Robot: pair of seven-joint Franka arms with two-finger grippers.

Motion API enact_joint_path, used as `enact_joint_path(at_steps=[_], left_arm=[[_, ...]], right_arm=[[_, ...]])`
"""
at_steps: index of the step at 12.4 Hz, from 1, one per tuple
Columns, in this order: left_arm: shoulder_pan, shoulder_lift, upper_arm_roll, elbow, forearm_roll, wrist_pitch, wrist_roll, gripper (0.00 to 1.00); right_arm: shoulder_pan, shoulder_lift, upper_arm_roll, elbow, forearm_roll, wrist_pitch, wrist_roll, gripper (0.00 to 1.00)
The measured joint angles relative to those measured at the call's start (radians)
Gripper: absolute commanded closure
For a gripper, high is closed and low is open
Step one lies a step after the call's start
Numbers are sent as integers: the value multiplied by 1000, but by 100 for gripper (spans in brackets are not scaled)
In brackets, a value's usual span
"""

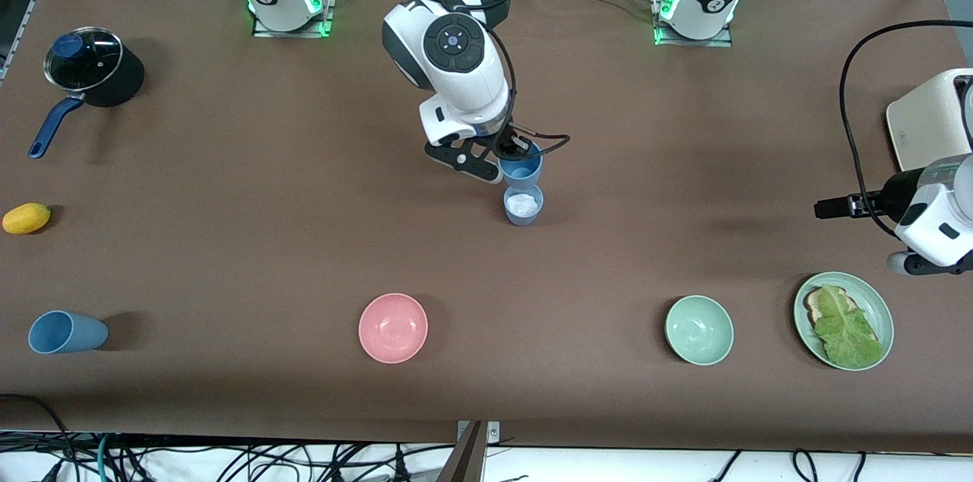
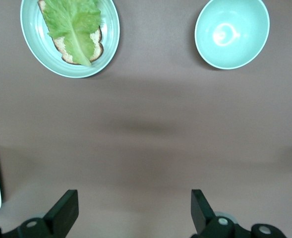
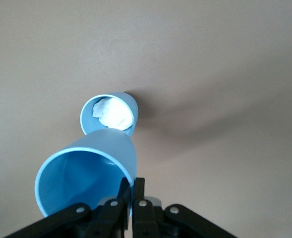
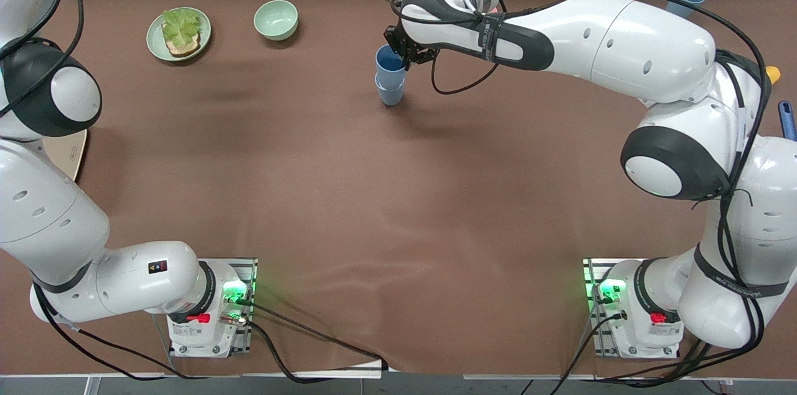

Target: Stack blue cups with both arms

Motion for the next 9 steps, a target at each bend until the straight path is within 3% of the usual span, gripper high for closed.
enact_joint_path(at_steps=[3, 6, 9], left_arm=[[4, -37, 9, -13, 0, 21, 10, 0], [-94, -175, 134, -175, -60, 188, 11, 0], [-160, -305, 208, -253, -93, 183, 17, 0]], right_arm=[[1, 5, -2, 0, -2, 8, 0, 100], [0, 28, -11, 0, -4, 71, 0, 100], [-2, 53, -18, 1, -18, 105, -1, 100]])
